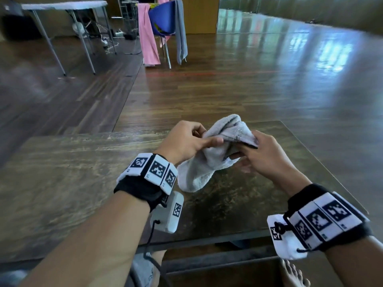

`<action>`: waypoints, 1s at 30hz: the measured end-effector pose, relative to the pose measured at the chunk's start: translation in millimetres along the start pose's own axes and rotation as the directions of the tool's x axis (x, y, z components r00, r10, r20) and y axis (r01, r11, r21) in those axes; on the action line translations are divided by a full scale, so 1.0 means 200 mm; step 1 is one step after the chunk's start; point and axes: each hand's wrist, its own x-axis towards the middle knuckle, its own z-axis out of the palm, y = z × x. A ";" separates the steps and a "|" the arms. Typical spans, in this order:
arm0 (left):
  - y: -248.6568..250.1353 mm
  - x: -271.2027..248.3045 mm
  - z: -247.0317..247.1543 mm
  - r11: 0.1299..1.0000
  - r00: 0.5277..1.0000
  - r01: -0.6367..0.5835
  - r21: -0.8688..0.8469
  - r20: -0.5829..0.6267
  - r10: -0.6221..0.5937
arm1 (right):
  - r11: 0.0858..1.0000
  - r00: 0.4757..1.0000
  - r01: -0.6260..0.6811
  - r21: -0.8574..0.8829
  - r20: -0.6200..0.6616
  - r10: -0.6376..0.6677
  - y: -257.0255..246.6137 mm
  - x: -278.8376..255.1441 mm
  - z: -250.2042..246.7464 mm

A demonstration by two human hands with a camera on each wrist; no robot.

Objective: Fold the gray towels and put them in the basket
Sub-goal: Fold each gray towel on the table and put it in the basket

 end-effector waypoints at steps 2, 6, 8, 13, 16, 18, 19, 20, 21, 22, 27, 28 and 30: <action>0.01 0.01 0.01 0.999 1.000 -0.026 -0.026 -0.019 0.025 | 0.998 1.000 -0.012 0.066 0.010 0.012 0.01 0.00 -0.02; 0.04 0.03 0.04 0.996 0.991 -0.068 -0.064 -0.122 0.060 | 0.979 0.999 -0.042 0.199 0.018 0.039 0.03 -0.01 -0.05; 0.06 0.06 0.07 0.996 0.978 -0.072 -0.051 -0.198 0.061 | 0.982 1.000 0.004 0.187 -0.023 0.000 0.06 0.00 -0.07; 0.14 0.07 0.14 0.985 0.986 -0.055 -0.164 -0.165 0.028 | 0.990 0.987 0.137 0.035 -0.085 -0.134 0.12 -0.01 -0.11; 0.19 0.06 0.18 0.983 0.982 -0.073 -0.168 -0.187 0.041 | 0.990 0.992 0.113 0.087 -0.061 -0.108 0.13 0.00 -0.12; 0.21 0.06 0.18 0.981 0.970 -0.081 -0.177 -0.241 0.037 | 0.988 0.995 0.093 0.120 -0.052 -0.088 0.13 0.00 -0.13; 0.22 0.06 0.18 0.979 0.963 -0.080 -0.189 -0.268 0.028 | 0.990 0.995 0.092 0.110 -0.053 -0.086 0.13 0.00 -0.13; 0.22 0.06 0.18 0.977 0.956 -0.074 -0.198 -0.292 0.013 | 0.992 0.994 0.098 0.085 -0.058 -0.093 0.13 0.00 -0.13; 0.22 0.06 0.18 0.979 0.948 -0.062 -0.197 -0.317 -0.003 | 0.991 0.992 0.112 0.067 -0.069 -0.108 0.13 -0.01 -0.14; 0.22 0.06 0.19 0.981 0.939 -0.047 -0.187 -0.345 -0.021 | 0.988 0.989 0.129 0.081 -0.083 -0.122 0.13 -0.01 -0.15; 0.22 0.07 0.15 0.983 0.872 -0.016 -0.185 -0.483 -0.077 | 0.904 0.966 0.164 0.396 -0.250 -0.065 0.08 0.00 -0.22; 0.22 0.07 0.13 0.978 0.857 -0.022 -0.210 -0.507 -0.090 | 0.873 0.953 0.192 0.448 -0.296 -0.057 0.07 0.00 -0.24; 0.22 0.07 0.10 0.965 0.820 -0.039 -0.259 -0.560 -0.117 | 0.823 0.923 0.256 0.507 -0.380 -0.053 0.06 0.00 -0.27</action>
